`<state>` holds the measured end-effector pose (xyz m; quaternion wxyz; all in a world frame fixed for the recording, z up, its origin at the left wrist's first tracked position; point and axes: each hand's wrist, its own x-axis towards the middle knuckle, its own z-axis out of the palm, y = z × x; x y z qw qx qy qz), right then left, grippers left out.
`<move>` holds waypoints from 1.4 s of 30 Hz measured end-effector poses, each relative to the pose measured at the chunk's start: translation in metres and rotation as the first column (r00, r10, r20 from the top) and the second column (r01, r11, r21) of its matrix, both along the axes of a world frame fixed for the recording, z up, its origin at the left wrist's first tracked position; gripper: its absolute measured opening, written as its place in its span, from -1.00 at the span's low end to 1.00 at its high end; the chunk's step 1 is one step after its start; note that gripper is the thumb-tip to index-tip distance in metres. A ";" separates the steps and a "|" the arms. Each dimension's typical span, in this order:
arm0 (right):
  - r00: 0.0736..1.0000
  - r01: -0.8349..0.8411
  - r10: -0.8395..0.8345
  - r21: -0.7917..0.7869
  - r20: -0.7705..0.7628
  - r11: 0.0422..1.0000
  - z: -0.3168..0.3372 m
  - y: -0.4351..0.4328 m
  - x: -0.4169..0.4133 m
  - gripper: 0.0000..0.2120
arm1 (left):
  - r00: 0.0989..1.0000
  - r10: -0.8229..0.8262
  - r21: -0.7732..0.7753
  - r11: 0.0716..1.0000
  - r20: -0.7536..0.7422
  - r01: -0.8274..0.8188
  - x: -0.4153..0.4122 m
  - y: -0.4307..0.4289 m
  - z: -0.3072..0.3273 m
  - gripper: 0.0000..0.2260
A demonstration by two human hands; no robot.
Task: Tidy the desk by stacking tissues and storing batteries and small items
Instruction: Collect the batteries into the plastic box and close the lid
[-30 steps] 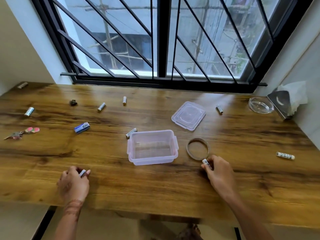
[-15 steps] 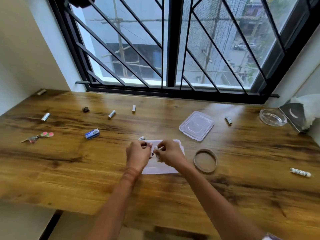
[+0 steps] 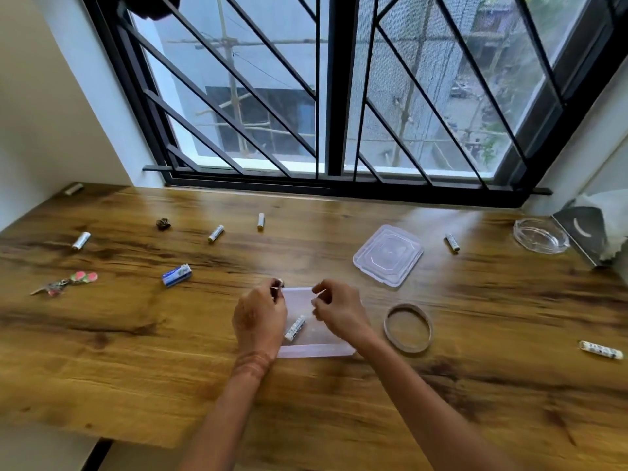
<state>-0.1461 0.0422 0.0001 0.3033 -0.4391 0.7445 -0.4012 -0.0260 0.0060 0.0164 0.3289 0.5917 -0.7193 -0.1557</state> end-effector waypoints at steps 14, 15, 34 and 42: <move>0.710 0.462 -0.317 0.077 -0.629 0.883 -0.028 -0.012 -0.213 -0.58 | 0.976 -0.211 0.412 0.895 0.053 0.171 0.008 -0.083 -0.027 -0.76; 0.709 0.469 -0.294 0.117 -0.641 0.875 -0.032 -0.014 -0.225 -0.55 | 0.972 -0.222 0.409 0.896 0.073 0.174 0.007 -0.085 -0.027 -0.76; 0.917 0.390 -0.398 -0.143 -0.030 0.910 0.032 0.003 -0.125 -0.89 | 0.920 0.098 0.457 0.884 -0.379 0.094 0.008 -0.062 0.016 -0.86; 0.996 -0.081 0.089 0.206 -0.028 0.975 0.024 0.016 -0.006 -0.91 | 0.981 -0.185 0.602 0.777 -0.063 0.186 -0.007 -0.010 0.006 -0.91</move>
